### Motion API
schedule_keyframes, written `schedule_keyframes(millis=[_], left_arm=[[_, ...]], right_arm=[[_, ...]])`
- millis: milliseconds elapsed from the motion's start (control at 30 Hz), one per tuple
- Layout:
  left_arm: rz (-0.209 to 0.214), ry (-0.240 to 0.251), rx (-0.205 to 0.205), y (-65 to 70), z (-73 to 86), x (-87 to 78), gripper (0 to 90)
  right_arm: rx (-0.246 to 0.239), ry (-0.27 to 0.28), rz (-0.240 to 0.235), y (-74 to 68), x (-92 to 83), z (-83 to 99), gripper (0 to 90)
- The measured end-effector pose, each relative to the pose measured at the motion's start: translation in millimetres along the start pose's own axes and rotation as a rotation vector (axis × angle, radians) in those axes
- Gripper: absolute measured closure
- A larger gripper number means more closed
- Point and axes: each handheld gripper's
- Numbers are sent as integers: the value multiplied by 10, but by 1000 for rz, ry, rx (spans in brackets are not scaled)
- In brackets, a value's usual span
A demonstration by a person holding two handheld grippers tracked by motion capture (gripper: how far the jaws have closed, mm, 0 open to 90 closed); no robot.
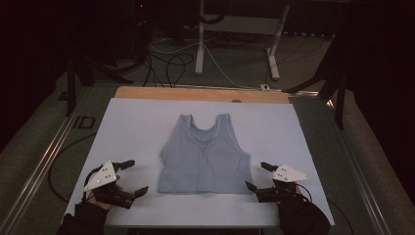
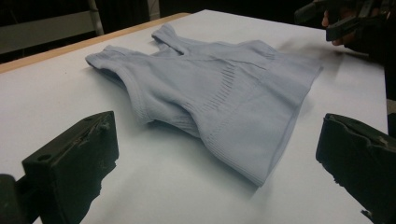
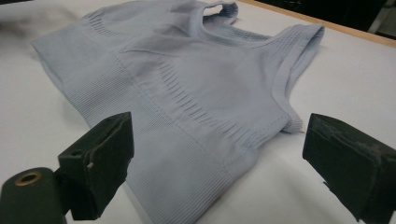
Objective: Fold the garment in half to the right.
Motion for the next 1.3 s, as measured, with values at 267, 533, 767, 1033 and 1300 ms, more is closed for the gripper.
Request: schedule_keyframes(millis=[267,533,767,1033,1300], left_arm=[[8,-8,13,11,-13,38,5],[21,-19,15,14,-26,57,5],[28,-35,34,44,-43,80,5],[27,-25,48,60,-92,80,5],[40,-30,55,102,-247,90,5]], right_arm=[[1,-3,2,-9,-37,14,90],[7,-8,-25,-11,-40,16,90],[2,-11,-23,-20,-36,9,90],[11,7,-26,-47,-42,-36,90],[-1,56,-26,-95,-85,-264,90]])
Point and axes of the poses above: each handheld gripper's, and its own axes: x roughly forward along the jaws, z roughly out of its underside, y roughly to its right, and after that the axes turned 5 degrees about -z, right-handed
